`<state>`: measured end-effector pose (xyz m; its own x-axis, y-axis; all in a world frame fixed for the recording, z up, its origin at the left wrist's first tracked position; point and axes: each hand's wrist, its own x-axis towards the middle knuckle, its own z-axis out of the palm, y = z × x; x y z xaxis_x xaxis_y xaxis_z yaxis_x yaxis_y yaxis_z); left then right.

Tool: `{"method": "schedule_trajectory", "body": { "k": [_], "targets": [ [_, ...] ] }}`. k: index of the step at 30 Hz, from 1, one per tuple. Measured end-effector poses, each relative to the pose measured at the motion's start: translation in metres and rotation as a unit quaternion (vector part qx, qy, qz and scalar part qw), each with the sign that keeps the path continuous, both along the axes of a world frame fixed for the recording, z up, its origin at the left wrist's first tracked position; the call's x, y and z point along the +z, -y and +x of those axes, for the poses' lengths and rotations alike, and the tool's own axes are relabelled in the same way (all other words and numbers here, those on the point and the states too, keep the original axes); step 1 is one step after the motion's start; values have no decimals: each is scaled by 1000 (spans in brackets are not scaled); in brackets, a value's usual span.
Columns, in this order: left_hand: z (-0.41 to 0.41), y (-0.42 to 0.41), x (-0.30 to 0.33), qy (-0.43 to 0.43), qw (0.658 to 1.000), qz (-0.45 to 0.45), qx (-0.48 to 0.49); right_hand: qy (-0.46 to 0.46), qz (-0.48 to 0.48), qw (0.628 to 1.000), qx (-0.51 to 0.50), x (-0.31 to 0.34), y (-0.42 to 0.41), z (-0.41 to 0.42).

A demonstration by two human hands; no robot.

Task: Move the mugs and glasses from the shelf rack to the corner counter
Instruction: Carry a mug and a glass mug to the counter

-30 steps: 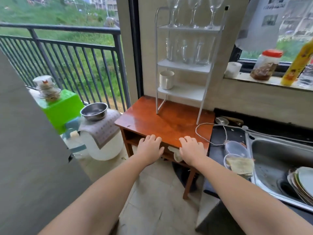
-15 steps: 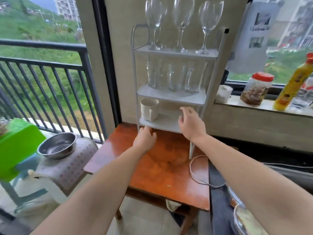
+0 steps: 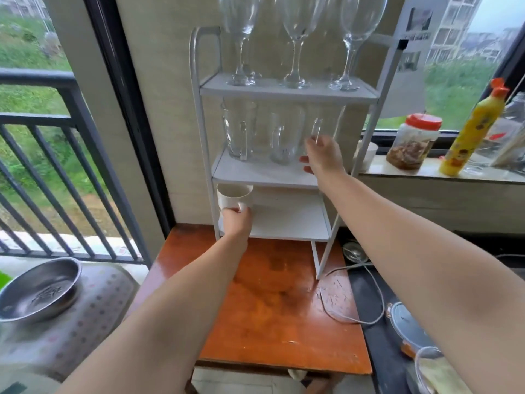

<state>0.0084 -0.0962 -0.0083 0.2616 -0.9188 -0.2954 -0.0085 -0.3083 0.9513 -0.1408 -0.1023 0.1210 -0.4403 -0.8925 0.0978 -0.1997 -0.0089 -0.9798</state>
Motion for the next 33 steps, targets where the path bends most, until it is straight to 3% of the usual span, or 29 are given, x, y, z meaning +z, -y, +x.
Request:
{"method": "schedule_trajectory", "body": {
  "k": [5, 13, 22, 27, 33],
  "targets": [
    [1, 5, -4, 13, 999, 11, -51, 16, -3, 1000, -25, 1, 0, -6],
    [-4, -6, -8, 11, 999, 14, -43, -46, -21, 998, 22, -4, -27, -20],
    [-9, -55, -4, -137, 990, -11, -26, -117, -72, 989, 48, -14, -84, -28],
    [-14, -102, -7, -122, 991, -42, -29, -114, -97, 984, 100, -26, -135, -34],
    [-20, -137, -11, -85, 996, -24, -24, -93, -47, 988, 112, -60, -195, -54]
  ]
}}
